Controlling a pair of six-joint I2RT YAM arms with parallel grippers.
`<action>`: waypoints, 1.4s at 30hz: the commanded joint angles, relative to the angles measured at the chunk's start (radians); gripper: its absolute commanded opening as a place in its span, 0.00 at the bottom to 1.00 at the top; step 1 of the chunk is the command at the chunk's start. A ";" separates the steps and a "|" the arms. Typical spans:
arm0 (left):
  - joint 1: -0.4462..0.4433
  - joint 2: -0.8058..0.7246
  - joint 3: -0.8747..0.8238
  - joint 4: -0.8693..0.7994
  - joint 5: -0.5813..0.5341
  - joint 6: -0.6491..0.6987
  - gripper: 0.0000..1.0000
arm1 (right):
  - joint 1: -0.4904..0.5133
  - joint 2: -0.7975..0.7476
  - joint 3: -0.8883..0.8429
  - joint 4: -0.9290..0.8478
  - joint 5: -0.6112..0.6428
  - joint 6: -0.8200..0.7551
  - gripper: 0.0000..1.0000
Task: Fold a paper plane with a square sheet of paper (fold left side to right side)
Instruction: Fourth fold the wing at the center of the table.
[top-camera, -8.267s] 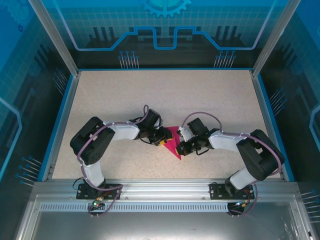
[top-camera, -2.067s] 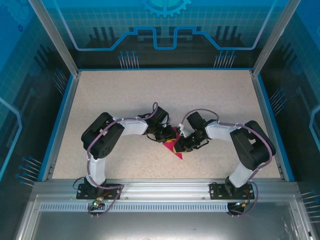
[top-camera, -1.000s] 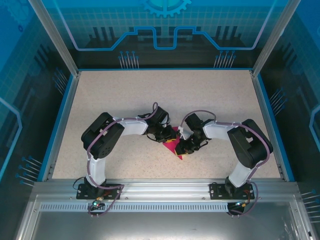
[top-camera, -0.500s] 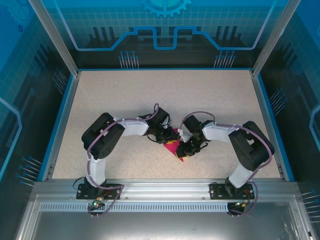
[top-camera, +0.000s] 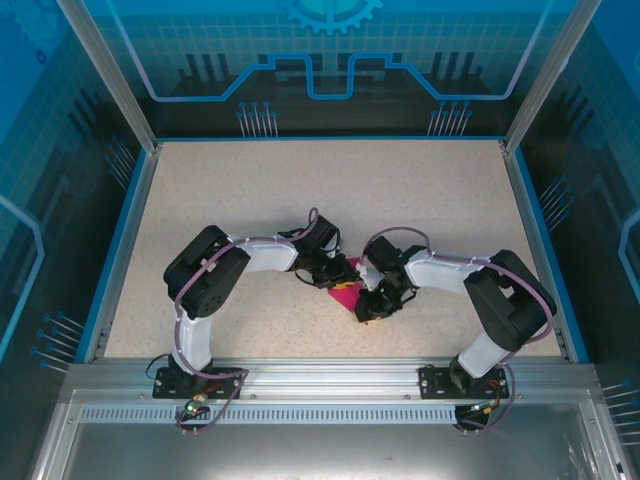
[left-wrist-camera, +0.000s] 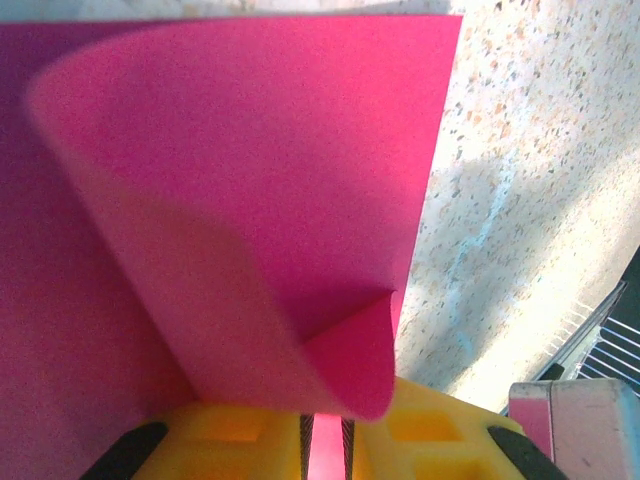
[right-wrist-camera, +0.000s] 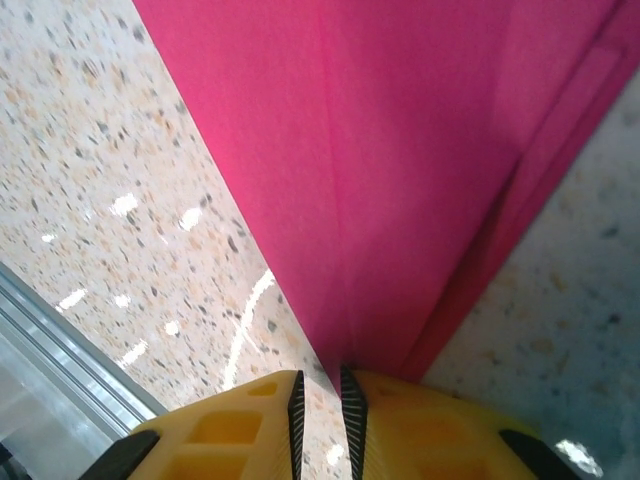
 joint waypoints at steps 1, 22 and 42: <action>0.016 0.061 -0.024 -0.106 -0.105 0.025 0.19 | 0.031 -0.011 -0.066 -0.262 0.055 0.054 0.21; 0.015 0.049 -0.009 -0.103 -0.090 0.023 0.19 | -0.080 -0.143 -0.060 0.164 -0.210 0.089 0.04; 0.013 -0.068 -0.010 -0.009 -0.042 0.061 0.26 | -0.176 0.083 -0.108 0.115 -0.052 0.093 0.00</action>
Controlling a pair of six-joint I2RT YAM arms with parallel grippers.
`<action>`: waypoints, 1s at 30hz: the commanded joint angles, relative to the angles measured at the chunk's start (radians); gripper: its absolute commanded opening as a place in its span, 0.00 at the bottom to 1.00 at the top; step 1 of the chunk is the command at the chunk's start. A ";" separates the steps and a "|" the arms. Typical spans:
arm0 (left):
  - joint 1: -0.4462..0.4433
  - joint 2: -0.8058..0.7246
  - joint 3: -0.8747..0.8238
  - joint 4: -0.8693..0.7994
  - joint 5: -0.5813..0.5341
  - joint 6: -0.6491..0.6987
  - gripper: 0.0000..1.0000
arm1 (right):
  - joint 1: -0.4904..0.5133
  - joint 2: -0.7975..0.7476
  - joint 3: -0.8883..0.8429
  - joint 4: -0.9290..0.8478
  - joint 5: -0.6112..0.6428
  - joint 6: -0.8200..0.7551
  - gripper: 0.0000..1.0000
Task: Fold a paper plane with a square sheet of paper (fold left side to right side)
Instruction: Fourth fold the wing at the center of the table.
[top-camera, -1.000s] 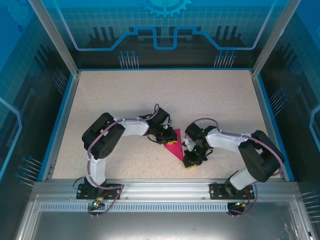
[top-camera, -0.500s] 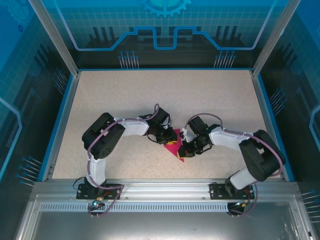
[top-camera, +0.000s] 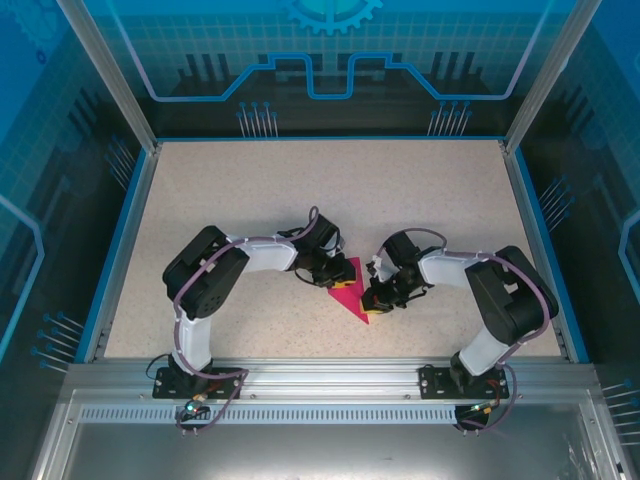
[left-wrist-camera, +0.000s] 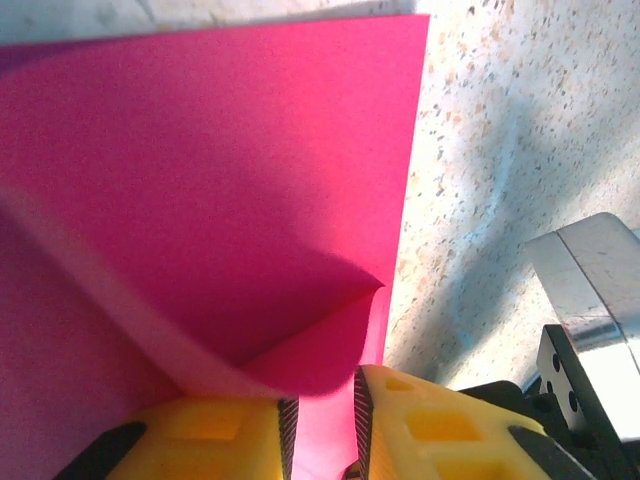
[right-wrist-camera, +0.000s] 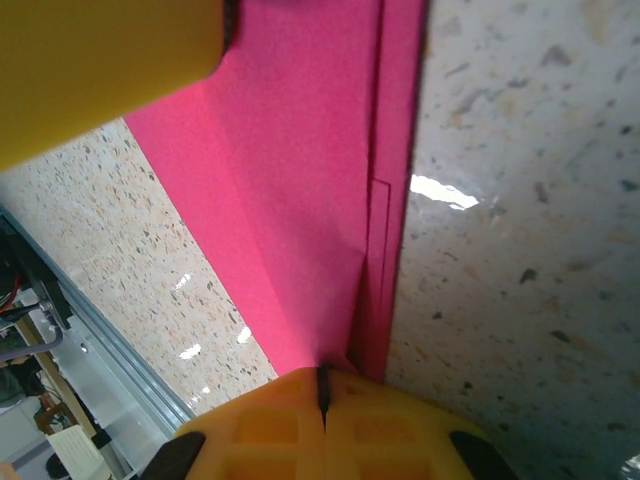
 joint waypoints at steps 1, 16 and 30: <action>0.009 -0.068 -0.019 -0.002 -0.037 0.043 0.26 | -0.007 0.052 -0.033 -0.088 0.131 -0.004 0.00; -0.081 -0.072 -0.131 0.219 0.099 -0.016 0.11 | -0.006 0.066 -0.019 -0.104 0.155 -0.012 0.00; -0.079 0.009 -0.136 0.170 0.034 -0.030 0.09 | 0.009 0.076 0.004 -0.149 0.192 -0.024 0.00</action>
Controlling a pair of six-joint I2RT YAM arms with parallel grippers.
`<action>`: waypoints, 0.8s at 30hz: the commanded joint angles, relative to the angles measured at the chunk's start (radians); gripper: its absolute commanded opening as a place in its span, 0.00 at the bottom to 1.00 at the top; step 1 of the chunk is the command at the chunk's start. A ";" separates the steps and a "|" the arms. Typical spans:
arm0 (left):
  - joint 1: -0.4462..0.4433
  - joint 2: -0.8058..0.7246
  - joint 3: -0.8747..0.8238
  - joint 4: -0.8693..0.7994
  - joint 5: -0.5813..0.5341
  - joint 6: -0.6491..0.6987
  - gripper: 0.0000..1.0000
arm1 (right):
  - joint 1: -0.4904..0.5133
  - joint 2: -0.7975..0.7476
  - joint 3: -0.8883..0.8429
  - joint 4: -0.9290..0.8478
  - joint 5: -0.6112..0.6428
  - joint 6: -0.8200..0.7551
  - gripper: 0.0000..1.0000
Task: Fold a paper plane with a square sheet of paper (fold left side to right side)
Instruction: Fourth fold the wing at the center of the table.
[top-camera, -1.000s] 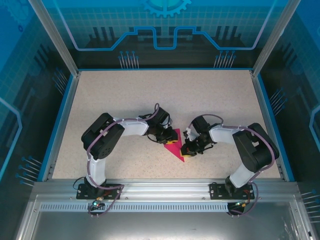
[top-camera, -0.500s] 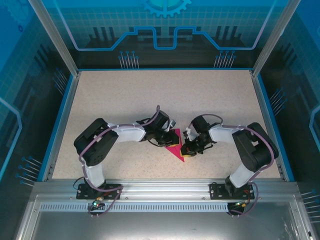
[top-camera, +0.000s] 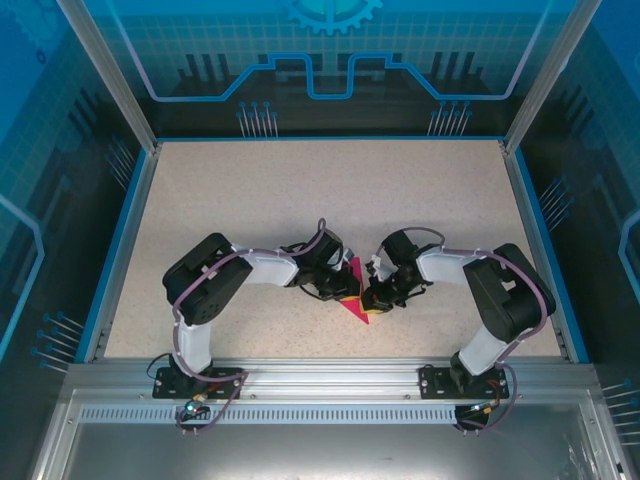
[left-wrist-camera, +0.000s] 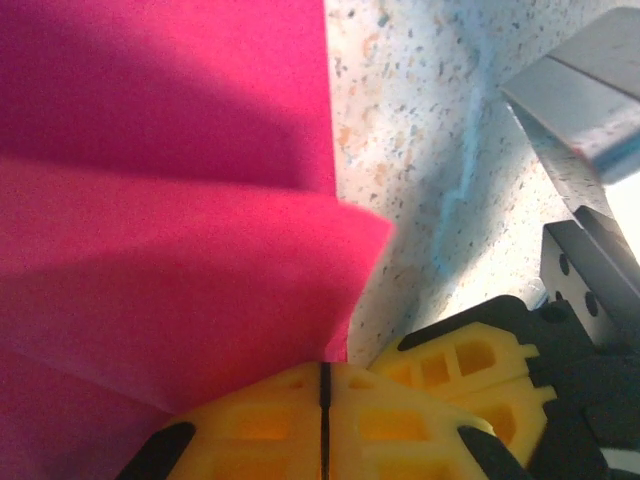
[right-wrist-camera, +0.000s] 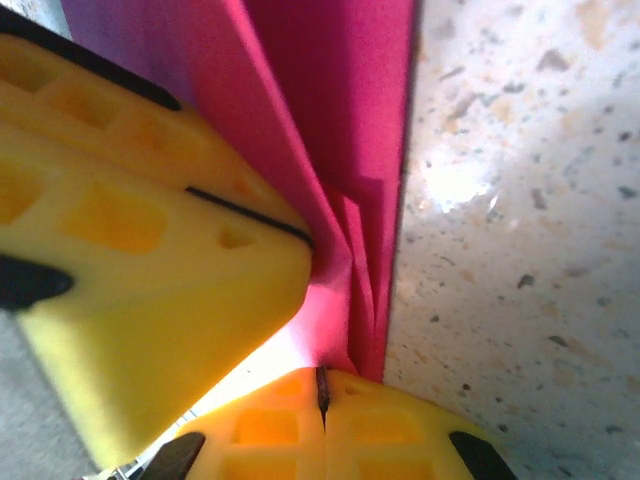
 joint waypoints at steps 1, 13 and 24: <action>0.005 0.028 -0.015 -0.026 -0.040 -0.009 0.09 | 0.012 0.057 -0.023 -0.108 0.192 -0.014 0.00; 0.085 0.084 0.051 -0.089 -0.114 0.099 0.08 | 0.029 0.061 -0.013 -0.160 0.248 -0.017 0.00; 0.197 0.105 0.115 -0.106 -0.087 0.195 0.10 | 0.037 0.058 -0.017 -0.168 0.255 -0.014 0.00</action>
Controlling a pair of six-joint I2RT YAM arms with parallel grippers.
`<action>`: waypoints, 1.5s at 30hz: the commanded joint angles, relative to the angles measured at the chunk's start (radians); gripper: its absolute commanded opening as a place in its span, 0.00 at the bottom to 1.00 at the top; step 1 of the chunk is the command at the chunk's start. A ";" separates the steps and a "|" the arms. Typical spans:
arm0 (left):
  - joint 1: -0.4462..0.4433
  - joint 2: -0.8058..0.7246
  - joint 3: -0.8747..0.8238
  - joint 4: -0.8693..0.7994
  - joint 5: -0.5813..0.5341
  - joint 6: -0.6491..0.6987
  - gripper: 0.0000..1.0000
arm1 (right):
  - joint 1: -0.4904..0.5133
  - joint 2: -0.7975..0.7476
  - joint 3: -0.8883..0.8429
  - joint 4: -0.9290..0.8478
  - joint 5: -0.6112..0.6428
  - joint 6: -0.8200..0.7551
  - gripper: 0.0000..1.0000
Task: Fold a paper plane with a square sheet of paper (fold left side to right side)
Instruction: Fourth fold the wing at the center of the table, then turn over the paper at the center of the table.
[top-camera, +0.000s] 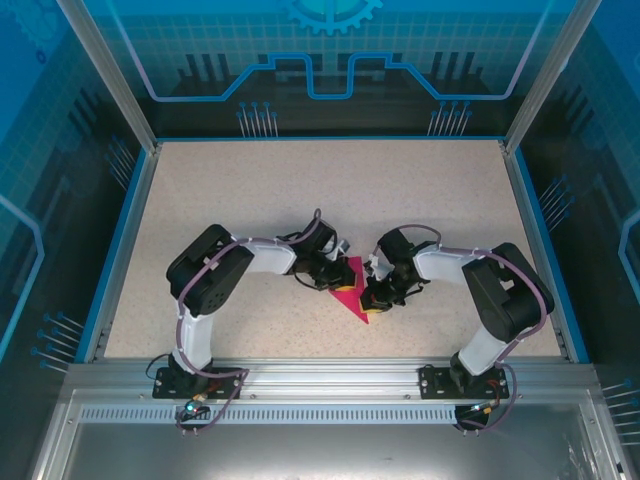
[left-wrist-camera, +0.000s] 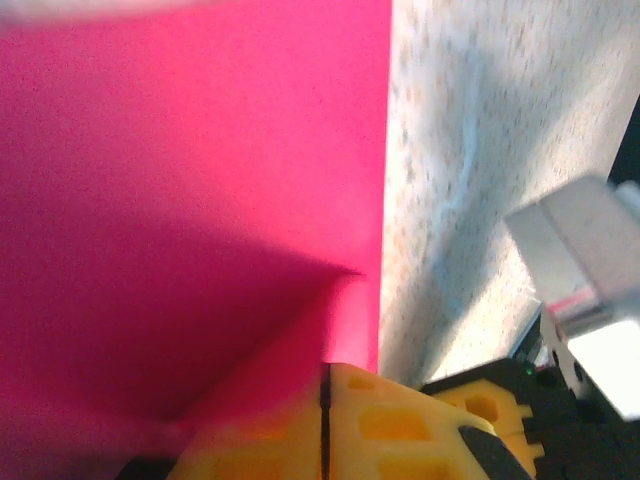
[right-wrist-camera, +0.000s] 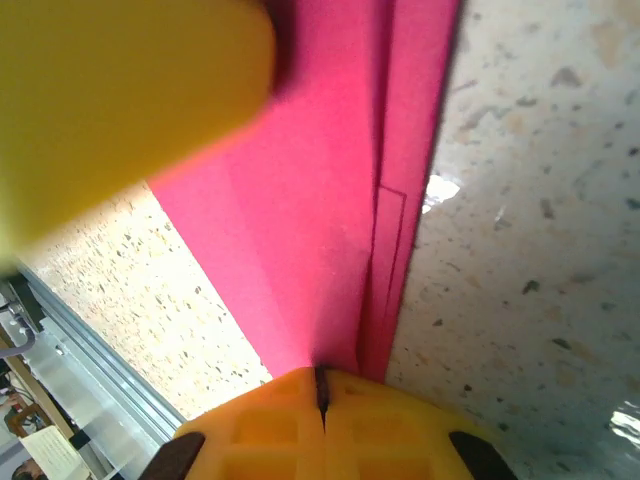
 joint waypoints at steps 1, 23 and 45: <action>0.083 0.046 0.042 -0.050 -0.143 0.082 0.10 | 0.013 0.053 -0.051 -0.122 0.202 -0.007 0.00; 0.266 -0.014 0.110 -0.066 -0.109 0.155 0.27 | 0.021 -0.012 -0.044 0.000 0.080 0.002 0.00; 0.099 -0.219 -0.162 0.099 -0.082 -0.117 0.48 | -0.108 -0.495 -0.061 0.137 0.291 0.067 0.90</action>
